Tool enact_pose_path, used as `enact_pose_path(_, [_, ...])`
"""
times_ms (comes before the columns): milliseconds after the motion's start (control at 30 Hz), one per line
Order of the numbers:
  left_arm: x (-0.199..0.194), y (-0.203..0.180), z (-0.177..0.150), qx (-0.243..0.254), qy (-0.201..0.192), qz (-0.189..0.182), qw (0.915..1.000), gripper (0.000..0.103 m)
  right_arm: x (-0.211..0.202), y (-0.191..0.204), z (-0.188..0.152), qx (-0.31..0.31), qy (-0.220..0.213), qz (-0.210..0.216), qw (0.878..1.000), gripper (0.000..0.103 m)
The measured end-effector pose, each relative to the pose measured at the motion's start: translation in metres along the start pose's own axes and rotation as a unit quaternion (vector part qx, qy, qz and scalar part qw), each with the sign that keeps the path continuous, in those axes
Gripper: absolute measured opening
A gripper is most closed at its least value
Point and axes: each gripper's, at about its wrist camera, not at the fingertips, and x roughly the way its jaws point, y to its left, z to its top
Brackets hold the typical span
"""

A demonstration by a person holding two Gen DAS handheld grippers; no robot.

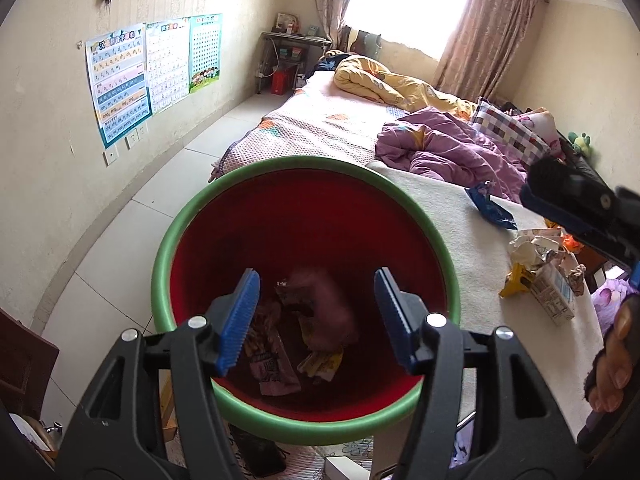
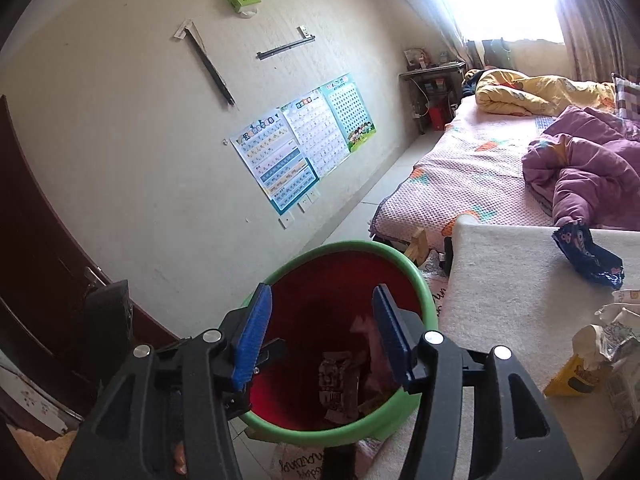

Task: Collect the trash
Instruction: 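Carry both pink bags over the green bucket and open both tools to drop them, then grasp the white milk carton with the right tool while the left tool grasps crumpled paper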

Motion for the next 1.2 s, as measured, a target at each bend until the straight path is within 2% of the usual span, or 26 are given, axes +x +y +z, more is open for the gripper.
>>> enact_pose_path(100, [-0.002, -0.014, 0.001, 0.010, -0.006, -0.004, 0.9999, 0.057, -0.019, -0.011, -0.016, -0.008, -0.001, -0.025, 1.000, 0.057])
enact_pose_path(133, [-0.003, -0.018, 0.000, 0.012, -0.007, -0.007, 0.9999, 0.057, -0.025, -0.016, -0.023, -0.012, 0.002, -0.039, 0.999, 0.060])
enact_pose_path(233, [-0.002, -0.035, 0.000, 0.023, -0.006, -0.018, 0.9996, 0.057, -0.044, -0.042, -0.041, -0.019, 0.017, -0.089, 0.996, 0.060])
enact_pose_path(333, [-0.001, -0.053, -0.002, 0.030, -0.003, -0.027, 0.9992, 0.057, -0.069, -0.085, -0.049, -0.010, 0.023, -0.144, 0.989, 0.060])
enact_pose_path(433, [0.003, -0.074, -0.010, 0.033, 0.008, -0.032, 0.9989, 0.057, -0.086, -0.133, -0.053, -0.008, 0.047, -0.206, 0.977, 0.059])
enact_pose_path(500, [0.005, -0.091, -0.015, 0.037, 0.020, -0.037, 0.9984, 0.057, -0.091, -0.163, -0.059, -0.003, 0.071, -0.225, 0.972, 0.058])
enact_pose_path(633, [0.006, -0.126, -0.024, 0.051, 0.028, -0.043, 0.9974, 0.057, -0.092, -0.207, -0.070, 0.002, 0.115, -0.232, 0.966, 0.058])
enact_pose_path(800, [0.008, -0.166, -0.027, 0.062, 0.029, -0.044, 0.9967, 0.057, -0.087, -0.231, -0.080, -0.019, 0.145, -0.211, 0.966, 0.058])
enact_pose_path(1000, [0.023, -0.212, -0.026, 0.088, 0.037, -0.044, 0.9945, 0.057, -0.078, -0.233, -0.090, -0.055, 0.175, -0.170, 0.968, 0.059])
enact_pose_path(1067, [0.029, -0.226, -0.024, 0.101, 0.037, -0.045, 0.9932, 0.057, -0.080, -0.230, -0.095, -0.063, 0.171, -0.161, 0.970, 0.053])
enact_pose_path(1200, [0.043, -0.252, -0.021, 0.136, 0.042, -0.049, 0.9887, 0.059, -0.093, -0.228, -0.104, -0.047, 0.166, -0.123, 0.977, 0.052])
